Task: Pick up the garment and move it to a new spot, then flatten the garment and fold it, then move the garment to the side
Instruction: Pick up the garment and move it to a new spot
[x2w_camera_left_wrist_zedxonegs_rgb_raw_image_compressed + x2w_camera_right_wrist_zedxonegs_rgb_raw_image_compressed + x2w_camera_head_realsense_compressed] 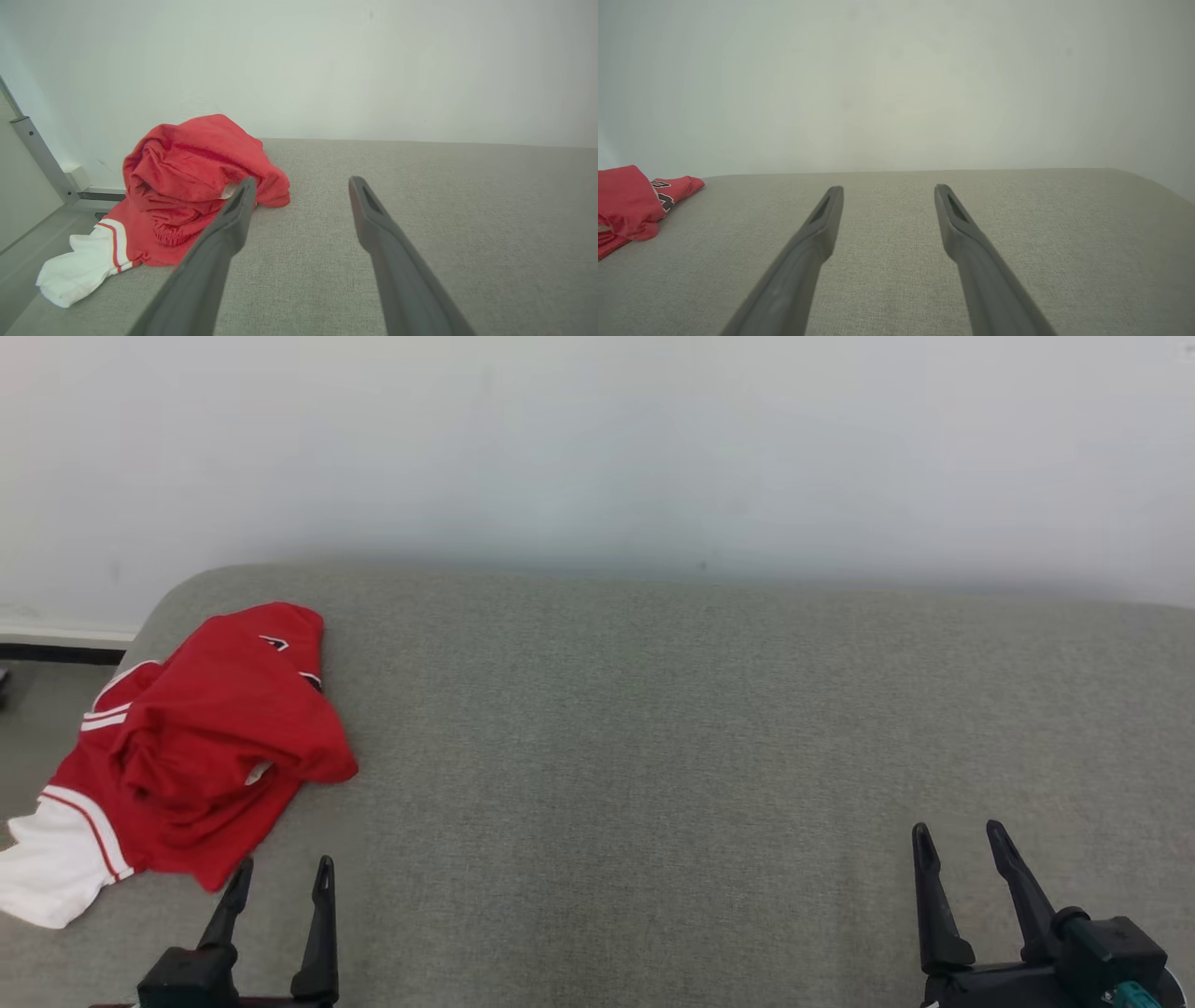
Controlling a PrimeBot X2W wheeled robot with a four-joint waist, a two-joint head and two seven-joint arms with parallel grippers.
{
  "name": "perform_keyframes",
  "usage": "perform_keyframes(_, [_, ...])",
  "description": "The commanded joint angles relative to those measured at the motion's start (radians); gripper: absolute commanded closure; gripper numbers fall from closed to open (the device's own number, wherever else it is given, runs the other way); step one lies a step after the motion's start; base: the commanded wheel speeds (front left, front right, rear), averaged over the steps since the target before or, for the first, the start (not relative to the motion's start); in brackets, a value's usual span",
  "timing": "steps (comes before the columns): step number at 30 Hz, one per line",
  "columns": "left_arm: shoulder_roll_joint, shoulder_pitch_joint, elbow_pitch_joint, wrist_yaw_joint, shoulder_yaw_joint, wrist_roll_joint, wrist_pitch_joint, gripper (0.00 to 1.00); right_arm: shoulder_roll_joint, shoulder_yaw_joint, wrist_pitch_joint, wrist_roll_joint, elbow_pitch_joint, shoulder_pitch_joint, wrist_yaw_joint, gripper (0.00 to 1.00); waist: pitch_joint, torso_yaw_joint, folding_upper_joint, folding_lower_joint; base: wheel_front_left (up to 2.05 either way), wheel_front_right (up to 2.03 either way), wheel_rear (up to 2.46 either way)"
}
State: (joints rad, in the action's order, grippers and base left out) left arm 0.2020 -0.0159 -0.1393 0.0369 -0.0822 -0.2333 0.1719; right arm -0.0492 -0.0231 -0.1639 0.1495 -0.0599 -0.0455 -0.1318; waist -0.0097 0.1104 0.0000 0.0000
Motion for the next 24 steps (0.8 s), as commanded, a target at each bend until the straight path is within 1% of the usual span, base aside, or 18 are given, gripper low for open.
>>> perform_keyframes(1, [0.002, 0.001, -0.002, -0.002, 0.003, -0.005, -0.002, 0.0, -0.002, 0.001, -0.004, 0.006, -0.002, -0.005, 0.002, 0.0, 0.011, 0.04, 0.0, 0.0, 0.0, 0.0, 0.0])
perform_keyframes(8, [0.008, -0.008, -0.001, -0.017, 0.006, -0.008, -0.002, 0.0, -0.002, 0.004, -0.008, 0.011, -0.017, 0.007, 0.002, 0.0, 0.028, 0.134, 0.0, 0.0, 0.0, 0.0, 0.0])
perform_keyframes(13, [0.006, -0.015, -0.008, -0.02, 0.007, -0.017, 0.002, 0.0, -0.002, 0.007, -0.006, 0.008, -0.019, 0.017, 0.002, 0.0, 0.04, 0.201, 0.0, 0.0, 0.0, 0.0, 0.0])
perform_keyframes(22, [0.004, -0.015, -0.017, -0.038, 0.021, -0.034, 0.023, 0.0, -0.002, 0.017, 0.001, 0.003, -0.018, 0.023, 0.002, 0.0, 0.05, 0.29, 0.0, 0.0, 0.0, 0.0, 0.0])
perform_keyframes(24, [0.0, -0.01, -0.007, -0.049, 0.02, -0.03, 0.022, 0.0, -0.002, 0.019, 0.004, 0.003, -0.017, 0.023, 0.002, 0.0, 0.052, 0.305, 0.0, 0.0, 0.0, 0.0, 0.0])
